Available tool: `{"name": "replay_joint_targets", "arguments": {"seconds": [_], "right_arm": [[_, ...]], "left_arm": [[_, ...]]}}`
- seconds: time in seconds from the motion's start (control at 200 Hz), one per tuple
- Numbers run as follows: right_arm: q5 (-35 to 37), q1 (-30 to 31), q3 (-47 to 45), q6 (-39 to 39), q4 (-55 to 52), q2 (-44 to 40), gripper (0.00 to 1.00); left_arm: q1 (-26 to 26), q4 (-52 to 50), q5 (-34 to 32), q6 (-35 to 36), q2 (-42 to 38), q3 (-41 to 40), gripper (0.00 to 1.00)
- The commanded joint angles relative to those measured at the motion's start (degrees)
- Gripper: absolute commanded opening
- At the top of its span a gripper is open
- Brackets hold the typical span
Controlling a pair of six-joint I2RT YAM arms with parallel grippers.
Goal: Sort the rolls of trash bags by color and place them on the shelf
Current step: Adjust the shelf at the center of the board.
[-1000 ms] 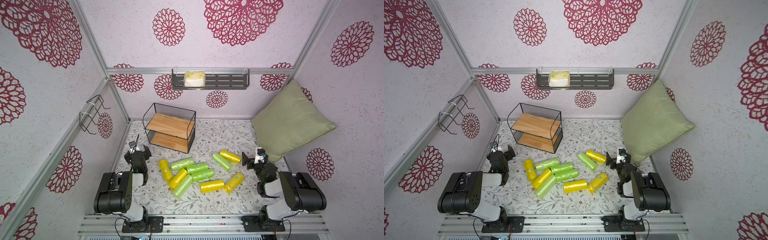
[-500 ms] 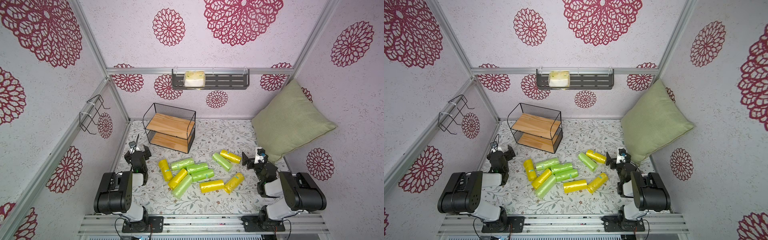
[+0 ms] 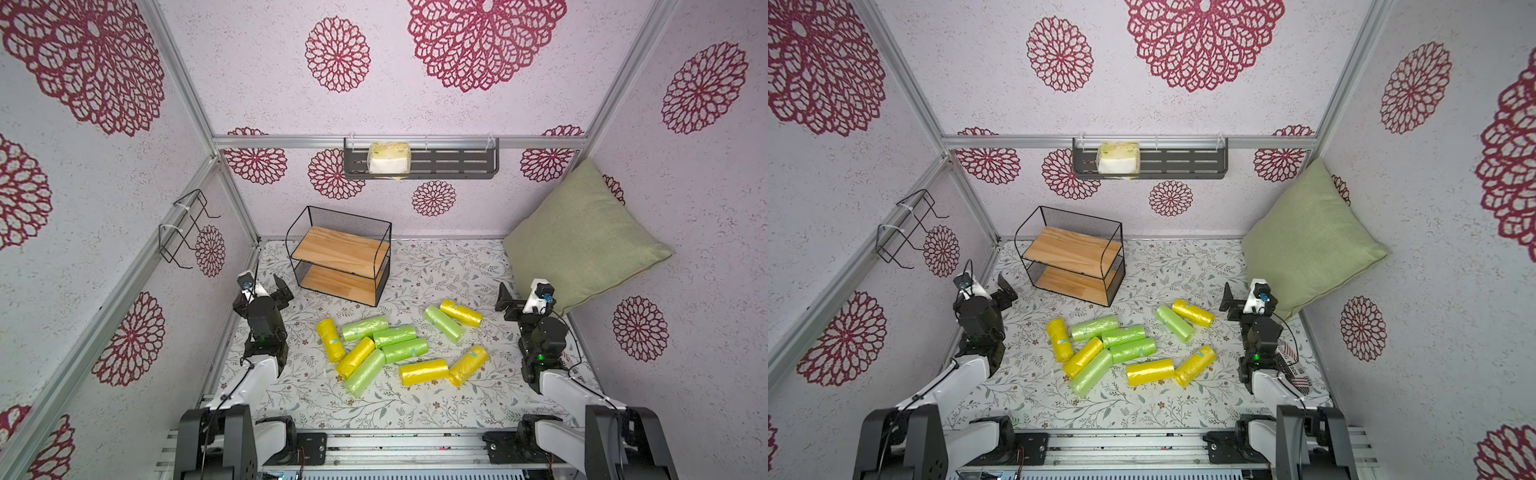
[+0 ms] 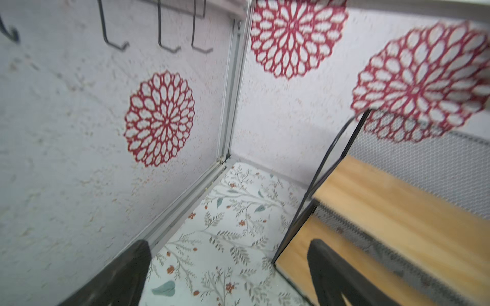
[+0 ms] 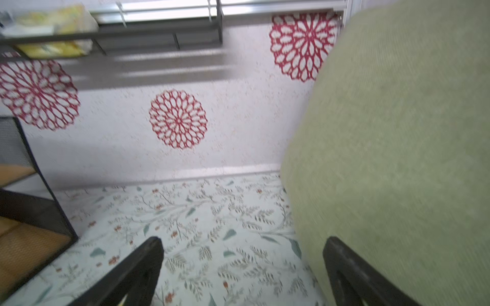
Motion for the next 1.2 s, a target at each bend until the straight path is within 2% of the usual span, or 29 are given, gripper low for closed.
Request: {"name": "replay_joint_targets", "arguments": {"seconds": [0.0, 0.125, 0.27, 0.39, 0.51, 0.73, 0.905, 1.066, 1.191], "right_arm": [[1.79, 7.06, 7.05, 0.11, -13.56, -2.92, 0.99], [3.56, 16.54, 16.93, -0.53, -21.87, 0.42, 0.99], [3.55, 25.49, 28.88, 0.47, -27.11, 7.92, 0.99], [3.72, 31.04, 35.97, 2.57, -27.59, 14.67, 0.99], [3.13, 34.85, 42.01, 4.45, -27.33, 21.79, 0.99], [0.13, 38.14, 49.91, 7.29, -25.7, 31.99, 0.98], [0.48, 40.21, 55.33, 8.63, -26.53, 38.76, 0.95], [-0.8, 40.93, 60.12, 8.96, -26.96, 44.31, 0.91], [-0.16, 40.98, 62.73, 7.95, -28.11, 46.93, 0.87]], "left_arm": [[0.45, -16.37, 7.21, -7.07, -1.88, 7.42, 0.97], [0.96, -27.13, 12.82, -7.87, 1.28, 18.79, 0.97], [3.79, -41.58, 20.68, -5.55, 11.92, 36.61, 0.97], [5.44, -47.99, 26.67, -3.81, 18.76, 47.37, 0.97], [5.94, -54.96, 28.65, -0.72, 26.04, 57.66, 0.97], [5.83, -65.83, 30.13, 3.95, 38.73, 74.07, 0.98], [5.73, -69.32, 33.58, 4.4, 45.64, 80.89, 0.98], [5.18, -69.75, 37.79, 3.86, 49.97, 83.02, 1.0], [4.23, -69.89, 40.44, 3.86, 51.35, 83.96, 0.96]]}}
